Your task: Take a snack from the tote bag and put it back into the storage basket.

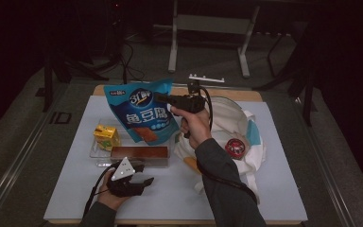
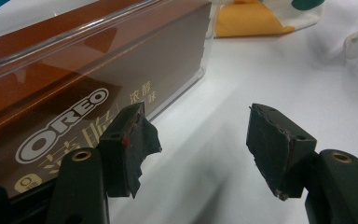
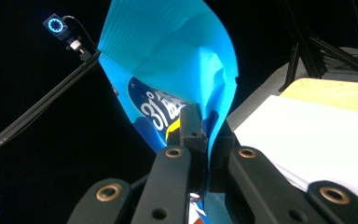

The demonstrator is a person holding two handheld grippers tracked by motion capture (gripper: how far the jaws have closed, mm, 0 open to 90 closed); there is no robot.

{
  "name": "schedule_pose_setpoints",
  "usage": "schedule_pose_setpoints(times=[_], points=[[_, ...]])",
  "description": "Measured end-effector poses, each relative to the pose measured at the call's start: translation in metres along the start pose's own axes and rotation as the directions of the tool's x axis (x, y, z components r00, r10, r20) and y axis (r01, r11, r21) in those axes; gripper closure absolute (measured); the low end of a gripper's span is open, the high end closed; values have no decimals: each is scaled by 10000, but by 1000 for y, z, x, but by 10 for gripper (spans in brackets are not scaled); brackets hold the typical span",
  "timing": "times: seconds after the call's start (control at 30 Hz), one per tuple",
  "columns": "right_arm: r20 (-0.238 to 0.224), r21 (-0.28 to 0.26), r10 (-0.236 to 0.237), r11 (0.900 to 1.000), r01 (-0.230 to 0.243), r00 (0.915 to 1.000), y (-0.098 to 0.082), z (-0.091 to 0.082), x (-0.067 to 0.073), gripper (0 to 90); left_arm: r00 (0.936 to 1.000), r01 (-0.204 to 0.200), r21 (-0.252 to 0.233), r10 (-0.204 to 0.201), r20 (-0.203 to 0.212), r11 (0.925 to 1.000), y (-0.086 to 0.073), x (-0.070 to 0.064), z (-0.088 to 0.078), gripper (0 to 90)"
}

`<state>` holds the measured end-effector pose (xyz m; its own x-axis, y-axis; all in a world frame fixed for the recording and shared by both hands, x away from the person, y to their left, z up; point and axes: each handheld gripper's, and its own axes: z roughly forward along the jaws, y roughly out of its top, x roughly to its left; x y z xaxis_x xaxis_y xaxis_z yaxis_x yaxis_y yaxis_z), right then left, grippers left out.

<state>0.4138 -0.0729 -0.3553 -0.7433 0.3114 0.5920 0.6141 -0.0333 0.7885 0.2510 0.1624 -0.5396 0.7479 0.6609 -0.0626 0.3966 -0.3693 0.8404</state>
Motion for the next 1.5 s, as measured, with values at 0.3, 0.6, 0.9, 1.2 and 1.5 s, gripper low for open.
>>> schedule_pose_setpoints(times=[0.3,0.6,0.9,1.2,1.5], points=[[125,54,109,9999,-110,9999,-1,12,-3,891,10000,-12,18,12,21,10000,0,0,0,384],[357,94,119,9999,-122,9993,-2,28,-4,891,10000,7,-20,-7,17,10000,0,0,0,384],[697,-7,8,10000,-8,9976,-2,42,-4,891,10000,13,-58,-13,30,10000,0,0,0,384],[1210,106,175,9998,-189,9925,-7,60,-8,891,10000,19,-103,-18,28,9999,0,0,-1,384],[1306,-13,521,9986,-524,9901,-16,72,-12,889,10000,-34,-114,34,22,9999,0,0,-1,384]])
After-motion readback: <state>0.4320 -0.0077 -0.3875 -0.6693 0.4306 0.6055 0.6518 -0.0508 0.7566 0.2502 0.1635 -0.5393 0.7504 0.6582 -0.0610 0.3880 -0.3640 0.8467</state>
